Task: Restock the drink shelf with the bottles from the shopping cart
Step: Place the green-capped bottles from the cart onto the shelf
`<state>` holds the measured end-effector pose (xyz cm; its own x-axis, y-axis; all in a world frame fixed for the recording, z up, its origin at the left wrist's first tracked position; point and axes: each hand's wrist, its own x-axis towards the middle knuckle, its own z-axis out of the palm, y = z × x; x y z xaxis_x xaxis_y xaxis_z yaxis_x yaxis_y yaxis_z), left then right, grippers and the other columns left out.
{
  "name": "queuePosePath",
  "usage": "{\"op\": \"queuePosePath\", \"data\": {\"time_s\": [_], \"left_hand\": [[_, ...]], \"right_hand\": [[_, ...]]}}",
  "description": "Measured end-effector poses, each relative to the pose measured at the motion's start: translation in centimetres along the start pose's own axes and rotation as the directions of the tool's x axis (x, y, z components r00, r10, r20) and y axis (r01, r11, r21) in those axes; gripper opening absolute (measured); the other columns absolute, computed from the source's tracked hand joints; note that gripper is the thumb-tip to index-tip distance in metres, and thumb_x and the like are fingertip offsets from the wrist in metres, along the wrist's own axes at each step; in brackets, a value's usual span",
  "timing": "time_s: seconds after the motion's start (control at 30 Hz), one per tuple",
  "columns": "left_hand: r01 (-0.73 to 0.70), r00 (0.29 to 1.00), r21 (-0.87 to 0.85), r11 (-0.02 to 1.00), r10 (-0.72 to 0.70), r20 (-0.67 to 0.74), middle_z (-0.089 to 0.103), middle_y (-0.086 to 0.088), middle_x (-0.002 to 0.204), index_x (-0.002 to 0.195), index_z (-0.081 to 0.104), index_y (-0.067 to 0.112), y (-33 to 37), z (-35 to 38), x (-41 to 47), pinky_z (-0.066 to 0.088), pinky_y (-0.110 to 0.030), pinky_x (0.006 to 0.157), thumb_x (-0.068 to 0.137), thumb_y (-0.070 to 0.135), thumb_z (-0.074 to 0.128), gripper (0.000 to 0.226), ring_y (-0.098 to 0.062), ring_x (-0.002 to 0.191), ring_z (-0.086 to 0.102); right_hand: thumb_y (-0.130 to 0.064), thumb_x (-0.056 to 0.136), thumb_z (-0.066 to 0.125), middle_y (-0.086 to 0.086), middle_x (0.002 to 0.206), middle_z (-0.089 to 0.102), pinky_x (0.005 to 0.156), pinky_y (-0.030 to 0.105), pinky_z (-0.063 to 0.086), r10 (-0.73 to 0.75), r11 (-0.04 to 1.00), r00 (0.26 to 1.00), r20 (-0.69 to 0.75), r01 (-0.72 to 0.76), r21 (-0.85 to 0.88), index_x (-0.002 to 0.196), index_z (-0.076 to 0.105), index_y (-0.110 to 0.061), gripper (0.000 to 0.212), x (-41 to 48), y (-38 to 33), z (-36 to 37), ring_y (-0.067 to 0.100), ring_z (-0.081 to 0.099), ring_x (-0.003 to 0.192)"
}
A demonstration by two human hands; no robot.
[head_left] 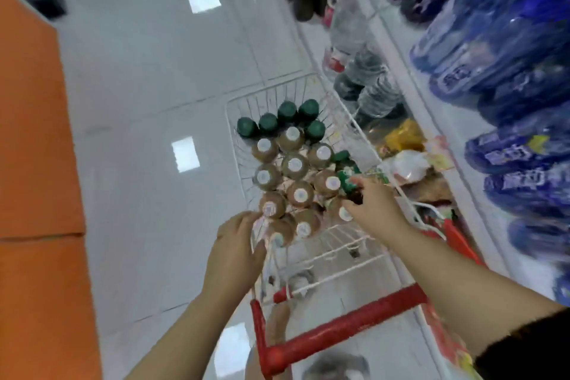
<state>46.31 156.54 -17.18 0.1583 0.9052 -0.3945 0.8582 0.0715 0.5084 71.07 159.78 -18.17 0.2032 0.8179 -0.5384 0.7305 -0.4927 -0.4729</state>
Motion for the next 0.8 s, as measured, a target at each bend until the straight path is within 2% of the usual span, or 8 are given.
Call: {"op": "queuePosePath", "data": {"time_s": [0.07,0.17,0.23,0.33,0.43,0.53,0.6,0.8], "left_hand": [[0.002,1.0,-0.045,0.999,-0.002,0.015,0.04,0.002,0.143,0.135,0.045,0.022,-1.1,1.2,0.7,0.031,-0.028,0.103,0.09,0.022,0.055,0.046,-0.02,0.13,0.036],[-0.01,1.0,-0.113,0.994,0.011,0.005,0.038,0.005,0.141,0.134,0.046,0.023,-1.7,2.4,1.6,0.032,-0.021,0.094,0.089,0.019,0.056,0.045,-0.014,0.127,0.039],[-0.017,1.0,-0.12,0.993,0.015,-0.011,0.039,0.005,0.138,0.132,0.048,0.023,-1.9,2.9,2.1,0.032,-0.018,0.091,0.089,0.018,0.057,0.045,-0.013,0.124,0.042],[-0.025,0.999,-0.114,0.993,0.023,-0.022,0.042,0.004,0.135,0.129,0.051,0.021,-2.1,3.5,2.7,0.033,-0.019,0.09,0.087,0.015,0.058,0.043,-0.015,0.122,0.043],[-0.008,1.0,-0.092,0.996,0.005,-0.024,0.046,0.004,0.132,0.127,0.053,0.021,-2.2,3.6,3.0,0.034,-0.021,0.089,0.087,0.016,0.058,0.04,-0.017,0.12,0.043],[0.016,1.0,-0.074,0.997,-0.017,-0.008,0.047,0.006,0.13,0.127,0.053,0.023,-2.0,3.4,3.4,0.032,-0.017,0.088,0.089,0.019,0.056,0.038,-0.014,0.118,0.043],[0.02,1.0,-0.07,0.997,-0.019,0.016,0.046,0.007,0.129,0.128,0.052,0.024,-1.8,3.2,3.5,0.031,-0.016,0.088,0.09,0.021,0.055,0.038,-0.013,0.118,0.042],[0.045,0.995,-0.063,0.997,-0.039,0.093,0.044,0.009,0.13,0.128,0.05,0.028,-1.4,2.5,3.7,0.031,-0.016,0.09,0.092,0.027,0.053,0.036,-0.011,0.12,0.041]], "right_hand": [[-0.024,0.084,0.064,0.013,0.131,0.049,0.092,0.038,0.046,0.017,0.996,1.0,0.012,-0.016,-0.087,0.136,0.041,-0.013,0.058,2.7,0.7,1.6,0.03,0.05,0.116],[-0.02,0.086,0.061,0.012,0.145,0.034,0.101,0.041,0.039,-0.056,0.971,0.998,-0.011,0.052,-0.233,0.141,0.032,-0.012,0.063,5.9,1.0,2.9,0.032,0.037,0.129],[-0.023,0.087,0.059,0.007,0.155,0.018,0.105,0.044,0.036,-0.09,0.895,0.995,0.047,0.101,-0.433,0.146,0.021,-0.015,0.071,7.8,0.7,3.0,0.033,0.027,0.137],[-0.029,0.089,0.056,0.001,0.159,-0.001,0.095,0.041,0.041,-0.024,0.752,0.974,0.226,0.167,-0.638,0.15,0.0,-0.017,0.083,10.0,-0.3,2.3,0.033,0.027,0.137],[-0.025,0.085,0.061,0.009,0.155,0.009,0.087,0.041,0.044,0.03,0.691,0.947,0.321,0.212,-0.691,0.149,-0.001,-0.011,0.09,11.5,-1.0,1.6,0.037,0.042,0.126],[-0.013,0.085,0.059,0.018,0.142,0.022,0.071,0.039,0.045,-0.001,0.604,0.954,0.299,0.239,-0.76,0.132,0.037,-0.005,0.052,12.1,-2.1,1.0,0.039,0.054,0.099],[-0.013,0.087,0.058,0.017,0.14,0.023,0.065,0.037,0.04,0.011,0.543,0.956,0.293,0.241,-0.805,0.12,0.047,-0.006,0.035,12.0,-2.6,0.4,0.037,0.055,0.093],[-0.024,0.083,0.066,0.014,0.122,0.05,0.081,0.04,0.049,-0.036,0.653,0.93,0.365,0.298,-0.696,0.121,0.04,-0.01,0.048,11.9,-1.7,-1.0,0.034,0.053,0.107]]}}
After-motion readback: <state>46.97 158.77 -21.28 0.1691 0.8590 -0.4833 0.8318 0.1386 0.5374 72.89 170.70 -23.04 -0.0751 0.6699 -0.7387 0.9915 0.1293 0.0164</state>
